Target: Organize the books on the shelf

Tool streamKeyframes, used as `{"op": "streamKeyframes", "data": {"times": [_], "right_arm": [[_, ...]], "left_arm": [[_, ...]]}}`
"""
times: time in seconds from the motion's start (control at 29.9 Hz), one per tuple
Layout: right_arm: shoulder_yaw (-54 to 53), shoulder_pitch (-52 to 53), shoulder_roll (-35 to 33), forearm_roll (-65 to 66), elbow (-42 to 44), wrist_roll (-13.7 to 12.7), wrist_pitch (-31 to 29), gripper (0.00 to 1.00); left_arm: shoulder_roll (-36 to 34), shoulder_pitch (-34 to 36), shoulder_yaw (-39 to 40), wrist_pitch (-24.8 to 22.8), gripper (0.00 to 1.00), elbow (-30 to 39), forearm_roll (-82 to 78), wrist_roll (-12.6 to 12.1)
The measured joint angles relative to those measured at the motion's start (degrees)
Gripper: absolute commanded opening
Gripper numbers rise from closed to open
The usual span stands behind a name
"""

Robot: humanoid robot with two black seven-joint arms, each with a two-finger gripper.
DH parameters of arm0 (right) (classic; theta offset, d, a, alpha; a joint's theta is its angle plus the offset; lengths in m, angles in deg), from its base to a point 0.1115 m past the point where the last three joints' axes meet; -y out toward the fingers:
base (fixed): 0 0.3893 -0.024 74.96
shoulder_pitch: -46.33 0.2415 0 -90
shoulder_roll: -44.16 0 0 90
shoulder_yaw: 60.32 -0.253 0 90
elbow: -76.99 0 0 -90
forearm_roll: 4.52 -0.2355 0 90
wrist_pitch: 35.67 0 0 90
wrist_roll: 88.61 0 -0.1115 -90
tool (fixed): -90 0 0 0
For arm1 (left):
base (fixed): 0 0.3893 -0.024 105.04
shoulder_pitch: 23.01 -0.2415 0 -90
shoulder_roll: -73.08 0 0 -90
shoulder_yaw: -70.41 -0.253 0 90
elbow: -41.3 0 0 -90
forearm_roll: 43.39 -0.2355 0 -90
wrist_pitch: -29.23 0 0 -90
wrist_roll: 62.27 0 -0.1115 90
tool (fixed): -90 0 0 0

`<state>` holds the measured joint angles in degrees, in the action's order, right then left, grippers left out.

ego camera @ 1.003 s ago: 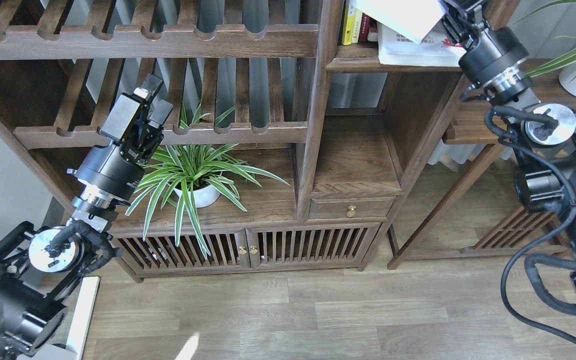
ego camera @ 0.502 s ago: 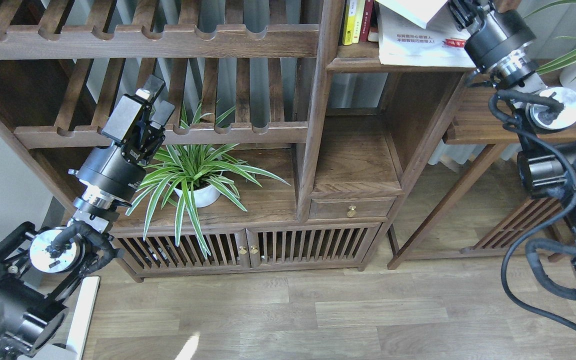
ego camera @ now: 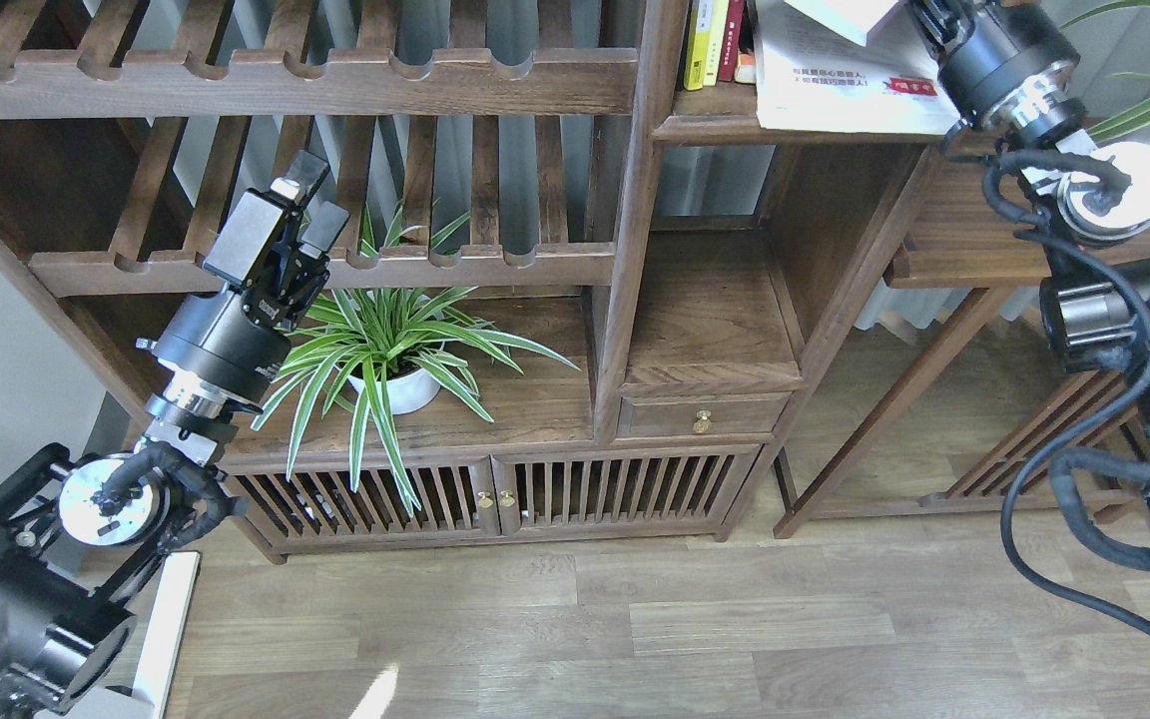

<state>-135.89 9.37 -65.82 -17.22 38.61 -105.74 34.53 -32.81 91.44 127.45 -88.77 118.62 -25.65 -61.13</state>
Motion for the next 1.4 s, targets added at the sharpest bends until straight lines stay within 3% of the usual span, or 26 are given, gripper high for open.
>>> {"op": "streamKeyframes", "data": {"times": [0.54,0.67,0.84,1.07,1.4], "right_arm": [[0.4,3.7,2.6,2.6,3.4,0.4,1.3,0.08],[0.4,5.1,3.5,4.4,5.4,0.6,2.1,0.18],[0.4,6.3,4.1,6.0,6.7,1.6,5.2,0.37],[0.4,6.8,3.9,6.2,6.7,1.9,9.0,0.51],[0.4,6.8,3.0,7.0,6.7,1.9,9.9,0.59]], "left_arm": [[0.2,-0.4,-0.1,0.0,0.99,-0.1,0.0,0.0],[0.3,-0.4,-0.2,0.0,0.99,-0.4,0.0,0.0],[0.4,-0.4,-0.6,0.0,0.99,-0.6,0.0,0.2],[0.4,-0.4,-0.6,0.0,0.99,-0.8,0.0,0.3],[0.4,-0.3,-0.8,0.0,0.99,-0.8,0.0,0.1]]}}
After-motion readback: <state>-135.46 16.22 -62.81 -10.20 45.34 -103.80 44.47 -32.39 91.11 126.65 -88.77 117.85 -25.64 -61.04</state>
